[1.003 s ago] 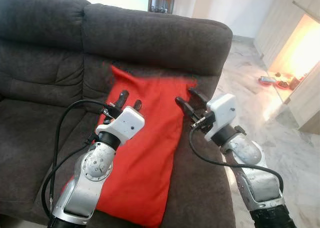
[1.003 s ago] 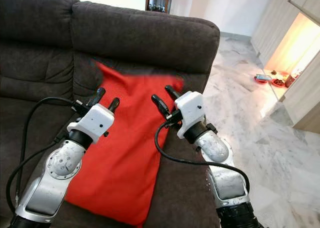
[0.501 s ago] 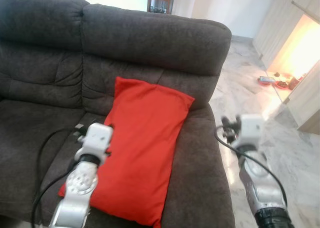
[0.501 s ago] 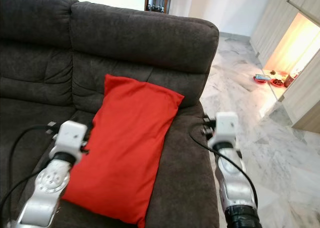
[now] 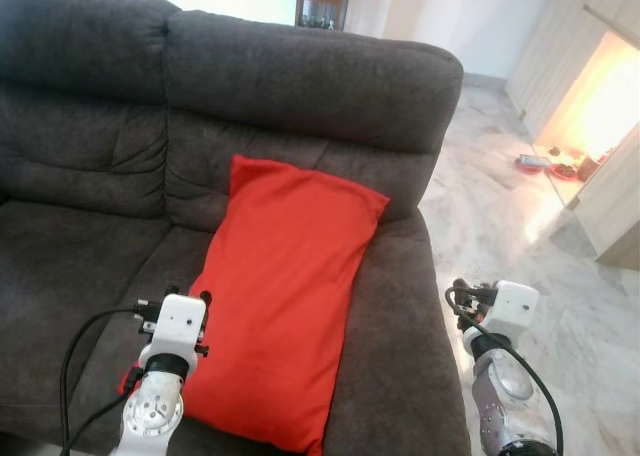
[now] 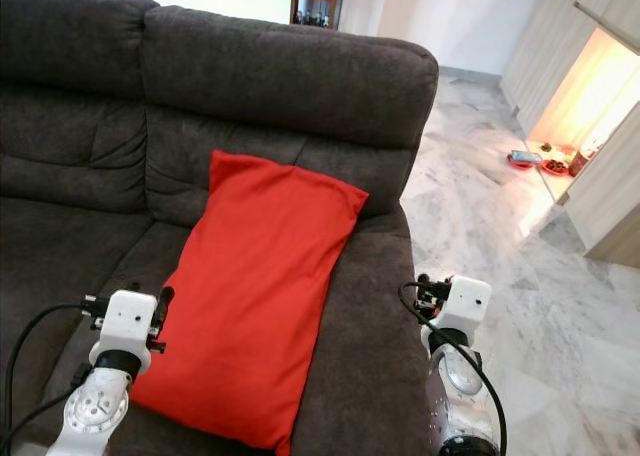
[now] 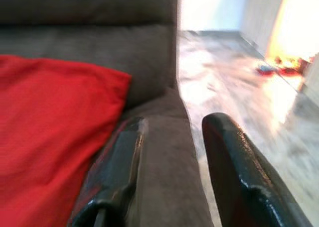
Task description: Move the pillow to the sofa from floor
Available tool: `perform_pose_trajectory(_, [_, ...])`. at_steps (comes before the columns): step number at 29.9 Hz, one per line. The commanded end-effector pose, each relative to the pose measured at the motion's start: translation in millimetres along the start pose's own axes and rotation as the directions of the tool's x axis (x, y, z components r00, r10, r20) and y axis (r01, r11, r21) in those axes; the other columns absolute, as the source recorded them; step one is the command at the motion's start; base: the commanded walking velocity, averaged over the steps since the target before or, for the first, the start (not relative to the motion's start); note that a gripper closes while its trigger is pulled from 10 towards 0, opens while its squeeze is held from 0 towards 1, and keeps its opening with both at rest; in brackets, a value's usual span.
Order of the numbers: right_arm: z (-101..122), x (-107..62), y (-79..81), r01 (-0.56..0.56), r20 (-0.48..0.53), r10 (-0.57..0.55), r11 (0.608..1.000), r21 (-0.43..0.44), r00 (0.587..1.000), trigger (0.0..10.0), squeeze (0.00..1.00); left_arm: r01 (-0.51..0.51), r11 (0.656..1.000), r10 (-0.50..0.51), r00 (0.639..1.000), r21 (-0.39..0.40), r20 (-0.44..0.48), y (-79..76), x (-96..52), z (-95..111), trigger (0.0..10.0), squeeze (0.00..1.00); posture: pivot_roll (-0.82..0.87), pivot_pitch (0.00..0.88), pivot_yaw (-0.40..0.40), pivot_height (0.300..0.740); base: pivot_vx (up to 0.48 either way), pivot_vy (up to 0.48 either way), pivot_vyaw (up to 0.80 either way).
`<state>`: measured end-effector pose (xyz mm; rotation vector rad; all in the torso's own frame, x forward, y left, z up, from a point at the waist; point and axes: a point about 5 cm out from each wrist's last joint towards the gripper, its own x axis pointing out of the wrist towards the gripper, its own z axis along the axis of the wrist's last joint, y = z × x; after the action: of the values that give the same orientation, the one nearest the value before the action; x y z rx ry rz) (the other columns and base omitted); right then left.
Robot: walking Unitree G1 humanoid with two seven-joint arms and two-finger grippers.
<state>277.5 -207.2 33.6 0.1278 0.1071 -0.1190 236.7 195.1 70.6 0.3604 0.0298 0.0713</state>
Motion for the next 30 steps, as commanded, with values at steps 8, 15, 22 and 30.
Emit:
perform_pose_trajectory(8, [-36.9,-44.3,-16.1,0.015,-0.054,-0.018,0.998,-0.053,0.998,10.0,0.00,-0.031,0.999,0.031,0.999,0.045,-0.008,9.6,-27.5,-24.6,10.0,0.00,0.19,0.000,-0.122,0.740,0.000,0.000,0.00])
perform_pose_trajectory(15, [-45.9,-54.9,-15.6,0.006,-0.080,-0.009,0.999,-0.035,0.997,10.0,0.00,-0.106,0.993,0.104,0.994,0.058,0.030,25.9,-27.9,-23.3,10.0,0.00,0.18,0.000,-0.123,0.740,0.000,0.000,0.00])
perform_pose_trajectory(22, [-51.0,-45.1,-11.7,0.000,-0.137,-0.001,1.000,-0.010,0.991,10.0,0.00,-0.100,0.995,0.099,0.990,0.002,0.102,16.8,-13.3,-6.4,10.0,0.00,0.19,0.000,-0.129,0.740,0.000,0.000,0.00])
perform_pose_trajectory(30, [-52.7,-42.6,-7.3,-0.008,-0.144,0.008,1.000,-0.006,0.990,10.0,0.00,-0.044,0.999,0.043,0.992,0.006,0.121,3.1,-11.9,-3.1,10.0,0.00,0.19,0.000,-0.125,0.740,0.000,0.000,0.00])
